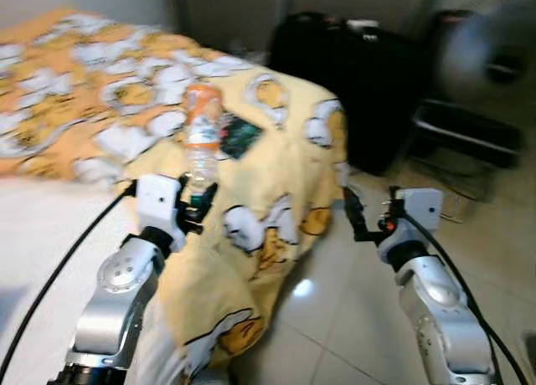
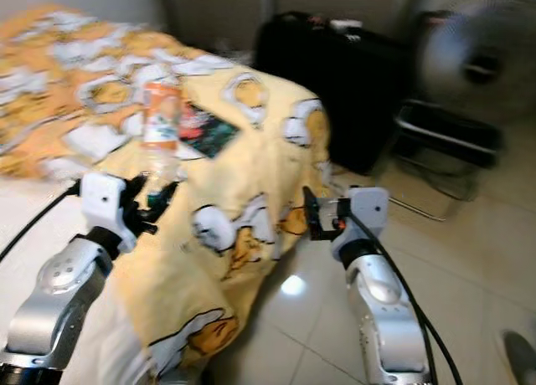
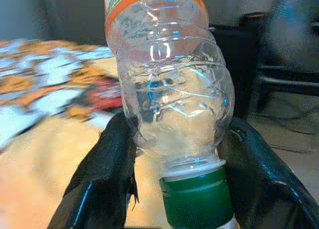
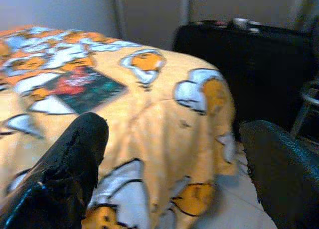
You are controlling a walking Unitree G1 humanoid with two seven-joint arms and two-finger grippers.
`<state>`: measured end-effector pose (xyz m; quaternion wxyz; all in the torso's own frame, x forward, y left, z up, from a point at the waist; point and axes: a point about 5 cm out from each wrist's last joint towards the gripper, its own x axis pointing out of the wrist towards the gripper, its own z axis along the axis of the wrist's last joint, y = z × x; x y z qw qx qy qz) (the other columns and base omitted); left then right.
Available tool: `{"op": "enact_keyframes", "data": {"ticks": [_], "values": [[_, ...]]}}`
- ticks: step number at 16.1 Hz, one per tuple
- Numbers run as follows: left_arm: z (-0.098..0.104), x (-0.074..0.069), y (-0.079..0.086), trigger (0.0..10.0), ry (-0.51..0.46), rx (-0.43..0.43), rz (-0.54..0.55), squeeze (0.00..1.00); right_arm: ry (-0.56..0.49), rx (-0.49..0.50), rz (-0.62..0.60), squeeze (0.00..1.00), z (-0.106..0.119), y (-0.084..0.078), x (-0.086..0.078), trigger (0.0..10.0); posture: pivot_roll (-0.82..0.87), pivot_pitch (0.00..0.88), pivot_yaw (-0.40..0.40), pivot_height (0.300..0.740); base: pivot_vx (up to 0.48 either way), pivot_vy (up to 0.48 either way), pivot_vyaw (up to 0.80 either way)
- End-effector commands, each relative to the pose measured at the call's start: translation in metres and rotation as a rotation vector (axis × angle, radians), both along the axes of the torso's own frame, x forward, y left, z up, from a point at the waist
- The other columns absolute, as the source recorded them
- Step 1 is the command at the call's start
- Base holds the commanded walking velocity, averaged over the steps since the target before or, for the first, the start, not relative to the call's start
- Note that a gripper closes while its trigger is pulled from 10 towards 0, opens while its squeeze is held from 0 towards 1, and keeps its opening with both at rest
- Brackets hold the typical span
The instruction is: Clean up the room
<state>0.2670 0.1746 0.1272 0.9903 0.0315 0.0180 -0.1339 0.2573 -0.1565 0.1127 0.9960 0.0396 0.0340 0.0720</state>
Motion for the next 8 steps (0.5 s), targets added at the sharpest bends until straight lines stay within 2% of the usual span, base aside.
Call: {"op": "enact_keyframes", "data": {"ticks": [1,4,6,8], "values": [[0.005,-0.004,0.002,10.0,-0.023,0.010,0.013,0.00,-0.003,-0.013,0.011,0.00,0.000,0.000,-0.001,10.0,-0.03,0.000,0.035,0.740,0.000,0.000,0.80],[0.000,-0.010,0.007,10.0,-0.003,0.038,0.040,0.00,0.003,-0.047,0.011,0.00,-0.004,0.000,-0.005,10.0,-0.03,0.000,0.042,0.740,0.000,0.000,0.80],[-0.010,-0.014,0.018,10.0,0.040,0.096,0.105,0.00,0.012,-0.050,-0.005,0.00,-0.006,0.001,-0.007,10.0,-0.04,0.000,0.044,0.740,0.000,0.000,0.80],[-0.011,-0.015,0.018,10.0,0.052,0.083,0.097,0.00,0.013,-0.050,-0.004,0.00,-0.006,0.001,-0.008,10.0,-0.04,0.000,0.044,0.740,0.000,0.000,0.80]]}}
